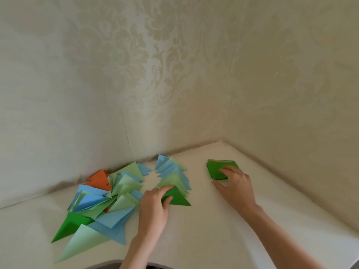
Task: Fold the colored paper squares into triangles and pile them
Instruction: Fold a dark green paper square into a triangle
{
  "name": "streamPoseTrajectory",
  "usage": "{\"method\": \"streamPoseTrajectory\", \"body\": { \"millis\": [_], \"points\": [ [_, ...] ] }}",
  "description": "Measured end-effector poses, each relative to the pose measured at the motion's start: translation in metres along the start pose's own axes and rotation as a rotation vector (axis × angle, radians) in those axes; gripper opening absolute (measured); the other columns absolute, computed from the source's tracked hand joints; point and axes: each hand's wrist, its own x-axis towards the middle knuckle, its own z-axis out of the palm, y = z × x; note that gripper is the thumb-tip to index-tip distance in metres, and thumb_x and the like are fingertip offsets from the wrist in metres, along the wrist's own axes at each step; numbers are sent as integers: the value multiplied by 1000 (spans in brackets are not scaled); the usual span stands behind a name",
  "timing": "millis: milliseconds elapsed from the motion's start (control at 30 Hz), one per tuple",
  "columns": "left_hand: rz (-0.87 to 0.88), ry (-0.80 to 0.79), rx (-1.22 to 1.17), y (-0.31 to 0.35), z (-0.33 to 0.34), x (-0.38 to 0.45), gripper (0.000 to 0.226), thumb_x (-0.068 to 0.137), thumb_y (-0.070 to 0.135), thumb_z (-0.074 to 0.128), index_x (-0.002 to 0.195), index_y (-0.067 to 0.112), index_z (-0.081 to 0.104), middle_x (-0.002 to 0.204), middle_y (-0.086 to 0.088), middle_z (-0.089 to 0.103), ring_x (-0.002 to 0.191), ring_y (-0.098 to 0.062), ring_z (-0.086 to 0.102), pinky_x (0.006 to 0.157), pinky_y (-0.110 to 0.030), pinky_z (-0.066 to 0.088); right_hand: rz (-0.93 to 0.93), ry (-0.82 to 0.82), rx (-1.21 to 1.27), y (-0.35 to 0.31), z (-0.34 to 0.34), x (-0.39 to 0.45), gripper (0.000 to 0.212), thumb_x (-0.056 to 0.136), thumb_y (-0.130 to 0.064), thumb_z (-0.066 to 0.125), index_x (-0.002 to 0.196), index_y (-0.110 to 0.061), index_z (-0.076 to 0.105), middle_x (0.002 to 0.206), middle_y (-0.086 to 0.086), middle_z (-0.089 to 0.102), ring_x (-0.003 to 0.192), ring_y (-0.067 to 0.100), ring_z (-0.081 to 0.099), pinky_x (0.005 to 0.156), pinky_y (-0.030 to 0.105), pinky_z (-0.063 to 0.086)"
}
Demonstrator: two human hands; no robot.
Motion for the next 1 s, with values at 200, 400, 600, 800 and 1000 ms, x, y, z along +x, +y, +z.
{"method": "streamPoseTrajectory", "body": {
  "millis": [200,400,600,800,1000],
  "points": [
    [8,50,6,-3,6,2,31,80,15,74,109,26,68,91,9,55,82,-13,49,69,-35,54,9,84,-14,-2,15,1,15,84,-34,68,95,-26,76,104,-6,71,91,21,65,78,36,45],
    [34,71,15,-5,6,3,27,77,14,77,101,23,67,90,10,53,81,-12,49,64,-35,54,23,189,-28,-7,22,3,8,73,-20,78,69,-26,75,82,-8,72,74,21,66,79,39,37],
    [52,72,75,-1,3,1,14,79,15,76,90,22,72,85,9,53,78,-13,47,65,-35,52,-71,306,48,-2,3,-6,13,69,-17,84,73,-24,74,83,-9,72,77,20,65,78,36,36],
    [157,194,88,25,-6,-6,16,79,12,74,94,18,70,93,3,53,85,-16,45,73,-27,43,-296,513,128,0,-37,-36,4,77,-24,75,77,-20,74,85,-10,70,80,17,63,74,34,40],
    [309,11,-188,67,11,-19,21,82,13,71,101,21,65,100,9,53,98,-8,51,86,-16,41,-397,398,133,-1,-39,-78,10,73,-23,81,77,-23,72,85,-13,68,81,13,61,72,33,42]
  ]
}}
